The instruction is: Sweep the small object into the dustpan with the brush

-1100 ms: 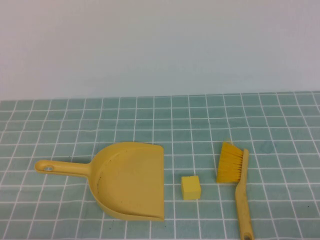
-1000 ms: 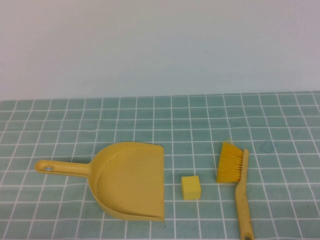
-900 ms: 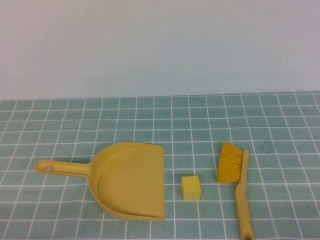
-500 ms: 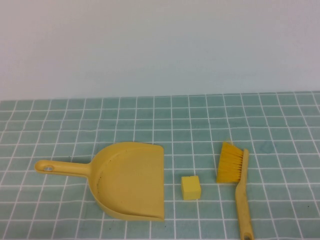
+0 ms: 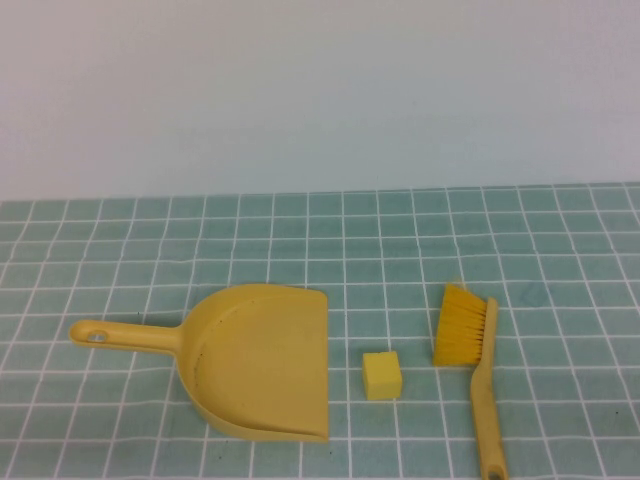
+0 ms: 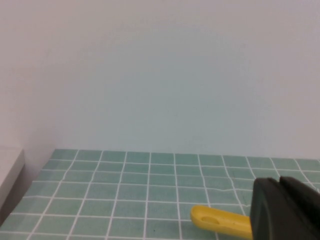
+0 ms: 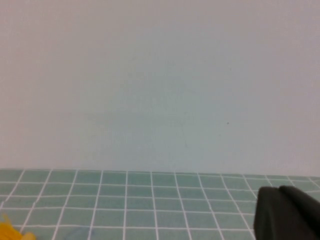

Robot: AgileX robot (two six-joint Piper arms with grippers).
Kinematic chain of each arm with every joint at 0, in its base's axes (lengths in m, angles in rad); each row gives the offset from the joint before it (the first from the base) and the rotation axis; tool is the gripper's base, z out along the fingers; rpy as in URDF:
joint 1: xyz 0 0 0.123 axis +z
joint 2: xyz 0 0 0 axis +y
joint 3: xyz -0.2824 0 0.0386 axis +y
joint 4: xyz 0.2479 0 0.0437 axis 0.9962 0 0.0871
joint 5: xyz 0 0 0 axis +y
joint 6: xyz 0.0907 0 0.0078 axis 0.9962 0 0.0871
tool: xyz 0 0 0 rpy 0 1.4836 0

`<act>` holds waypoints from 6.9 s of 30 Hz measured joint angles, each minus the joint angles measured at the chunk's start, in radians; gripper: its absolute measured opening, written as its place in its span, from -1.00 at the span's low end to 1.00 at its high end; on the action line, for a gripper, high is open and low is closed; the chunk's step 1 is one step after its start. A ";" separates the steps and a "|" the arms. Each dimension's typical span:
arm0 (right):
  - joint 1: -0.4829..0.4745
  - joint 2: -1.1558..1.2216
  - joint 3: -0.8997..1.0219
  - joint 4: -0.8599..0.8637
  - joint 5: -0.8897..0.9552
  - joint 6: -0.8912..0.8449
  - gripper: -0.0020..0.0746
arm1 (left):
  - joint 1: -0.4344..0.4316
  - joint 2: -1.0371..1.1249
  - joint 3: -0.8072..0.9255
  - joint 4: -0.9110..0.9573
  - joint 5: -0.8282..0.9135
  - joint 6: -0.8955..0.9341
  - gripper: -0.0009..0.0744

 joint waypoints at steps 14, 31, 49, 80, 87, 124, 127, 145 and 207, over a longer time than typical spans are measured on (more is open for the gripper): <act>0.000 0.000 0.000 0.002 -0.115 0.012 -0.95 | 0.000 0.000 0.000 -0.134 -0.157 -0.072 -0.98; 0.000 0.118 -0.512 0.055 0.571 0.058 -0.95 | 0.000 0.000 -0.368 -0.143 -0.042 -0.086 -0.98; 0.038 0.794 -0.636 0.417 1.043 -0.304 -0.94 | 0.000 0.211 -0.369 -0.182 0.449 0.100 -0.98; 0.688 1.641 -0.999 0.031 0.700 0.364 -0.18 | -0.038 0.269 -0.369 -0.246 0.392 0.106 -0.98; 0.688 1.766 -1.067 0.036 0.742 0.380 -0.12 | -0.059 0.269 -0.369 -0.246 0.392 0.106 -0.98; 0.687 1.917 -1.127 -0.068 0.742 0.512 -0.44 | -0.059 0.269 -0.369 -0.348 0.364 0.106 -0.98; 0.687 1.890 -1.138 -0.068 0.740 0.515 -0.44 | -0.059 0.269 -0.369 -0.391 0.351 0.106 -0.98; 0.861 1.667 -1.446 0.218 0.841 0.184 -0.45 | -0.059 0.312 -0.369 -1.391 0.571 0.450 -0.32; 1.228 1.651 -1.505 0.180 0.733 0.132 -0.37 | -0.059 0.669 -0.369 -1.635 0.672 0.764 -0.98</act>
